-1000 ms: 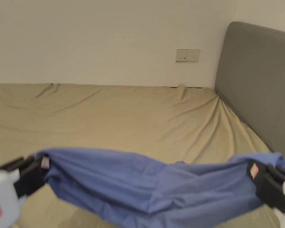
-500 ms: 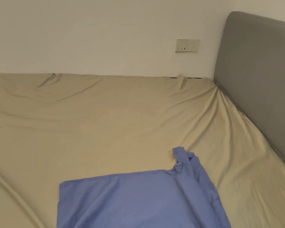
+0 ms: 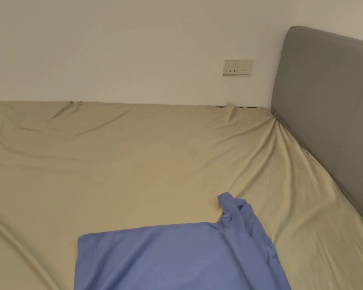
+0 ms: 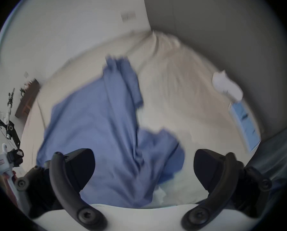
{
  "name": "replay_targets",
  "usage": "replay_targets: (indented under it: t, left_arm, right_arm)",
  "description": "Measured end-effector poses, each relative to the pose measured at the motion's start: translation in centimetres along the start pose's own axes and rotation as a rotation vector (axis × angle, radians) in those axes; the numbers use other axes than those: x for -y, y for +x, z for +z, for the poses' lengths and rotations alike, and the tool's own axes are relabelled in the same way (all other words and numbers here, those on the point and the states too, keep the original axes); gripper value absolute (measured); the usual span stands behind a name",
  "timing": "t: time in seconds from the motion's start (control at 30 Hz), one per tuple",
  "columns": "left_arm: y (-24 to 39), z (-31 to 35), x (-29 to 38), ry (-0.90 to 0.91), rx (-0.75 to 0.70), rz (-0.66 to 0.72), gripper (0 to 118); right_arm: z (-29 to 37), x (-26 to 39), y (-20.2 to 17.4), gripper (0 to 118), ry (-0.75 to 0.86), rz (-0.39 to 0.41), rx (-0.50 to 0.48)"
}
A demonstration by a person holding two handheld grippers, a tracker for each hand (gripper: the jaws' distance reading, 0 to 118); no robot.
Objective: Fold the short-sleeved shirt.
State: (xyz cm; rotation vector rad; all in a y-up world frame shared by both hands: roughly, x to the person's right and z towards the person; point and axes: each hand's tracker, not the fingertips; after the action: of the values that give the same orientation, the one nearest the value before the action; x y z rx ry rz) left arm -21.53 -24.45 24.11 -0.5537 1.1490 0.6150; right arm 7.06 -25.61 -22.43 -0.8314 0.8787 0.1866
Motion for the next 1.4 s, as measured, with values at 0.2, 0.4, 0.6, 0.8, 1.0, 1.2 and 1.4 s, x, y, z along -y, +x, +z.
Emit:
replay_targets:
  t: [0.2, 0.4, 0.6, 0.8, 1.0, 1.2, 1.4]
  left_arm:
    - [4.5, 8.2, -5.7, 0.423, 0.09, -0.003, 118]
    - [6.7, 9.7, -6.3, 0.47, 0.277, 0.077, 0]
    - [-1.1, 2.0, -4.0, 0.24, 0.256, 0.093, 0]
    - [5.4, -2.5, -8.4, 0.149, 0.257, 0.021, 0]
    - [7.8, -16.8, -15.9, -0.059, 0.153, -0.073, 11]
    - [6.8, -30.7, -17.3, -0.319, 0.041, -0.031, 118]
    - [6.5, -38.2, -14.9, -0.438, -0.106, -0.086, 98]
  right_arm:
    - [8.3, -6.1, -3.2, 117, 0.475, 0.047, -0.114]
    - [10.1, -6.9, -7.1, 10, 0.624, 0.087, -0.205]
    - [7.0, -6.0, -7.6, 9, 0.491, 0.091, -0.265]
    - [4.8, -6.8, -7.4, 9, 0.439, 0.087, -0.232]
    - [1.0, -8.0, -6.6, 9, 0.391, 0.048, -0.185]
    - [-1.9, -8.4, -5.8, 9, 0.326, 0.024, -0.136]
    - [-4.1, -8.1, -3.9, 9, 0.266, -0.033, -0.075]
